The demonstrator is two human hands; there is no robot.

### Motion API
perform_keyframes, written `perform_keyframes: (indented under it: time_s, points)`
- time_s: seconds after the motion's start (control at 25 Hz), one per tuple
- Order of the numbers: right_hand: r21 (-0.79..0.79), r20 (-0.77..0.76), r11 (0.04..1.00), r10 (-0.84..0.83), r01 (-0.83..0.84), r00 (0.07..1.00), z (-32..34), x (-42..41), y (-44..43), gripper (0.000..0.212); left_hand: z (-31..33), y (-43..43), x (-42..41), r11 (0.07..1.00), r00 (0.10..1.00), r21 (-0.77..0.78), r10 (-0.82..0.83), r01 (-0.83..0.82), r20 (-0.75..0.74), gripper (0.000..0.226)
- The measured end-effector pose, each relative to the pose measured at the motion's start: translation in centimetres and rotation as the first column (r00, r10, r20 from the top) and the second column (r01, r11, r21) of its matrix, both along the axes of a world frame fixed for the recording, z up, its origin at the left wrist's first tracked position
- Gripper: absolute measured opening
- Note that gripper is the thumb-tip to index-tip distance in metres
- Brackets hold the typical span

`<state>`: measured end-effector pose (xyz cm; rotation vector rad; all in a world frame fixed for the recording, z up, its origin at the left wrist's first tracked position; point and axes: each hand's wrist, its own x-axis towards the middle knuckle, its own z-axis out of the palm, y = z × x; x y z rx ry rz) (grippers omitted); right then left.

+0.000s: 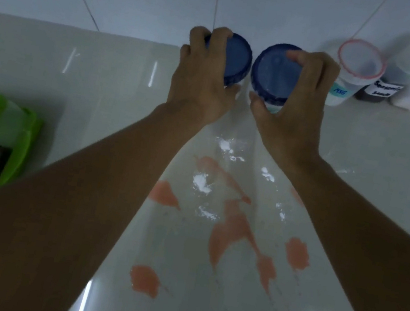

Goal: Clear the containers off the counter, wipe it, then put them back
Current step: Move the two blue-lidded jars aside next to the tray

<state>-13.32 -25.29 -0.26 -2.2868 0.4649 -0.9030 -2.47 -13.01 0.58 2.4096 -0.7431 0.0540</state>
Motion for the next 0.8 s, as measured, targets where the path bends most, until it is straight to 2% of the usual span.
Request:
perform_keyframes:
  time_s: [0.16,0.36,0.56,0.8]
  points:
    - [0.072,0.041,0.997,-0.008,0.005,0.999,0.3,-2.9,4.5,0.072,0.3,4.6,-3.7,1.0,1.0,0.002,-0.009,0.009,0.01,0.082]
    - [0.141,0.016,0.99,-0.003,0.001,1.0,0.7,-6.7,10.2,0.076,1.4,10.9,-7.8,1.0,0.999,-0.002,0.03,-0.03,-0.018,0.081]
    - [0.201,-0.002,0.978,0.051,-0.049,0.999,1.3,-10.1,15.5,0.078,1.3,18.9,-12.2,0.989,0.99,0.034,0.142,-0.141,-0.025,0.082]
    - [0.202,-0.035,0.97,0.142,-0.132,0.989,1.3,-11.8,22.1,0.081,0.1,29.2,-16.4,0.943,0.945,0.1,0.323,-0.317,-0.053,0.081]
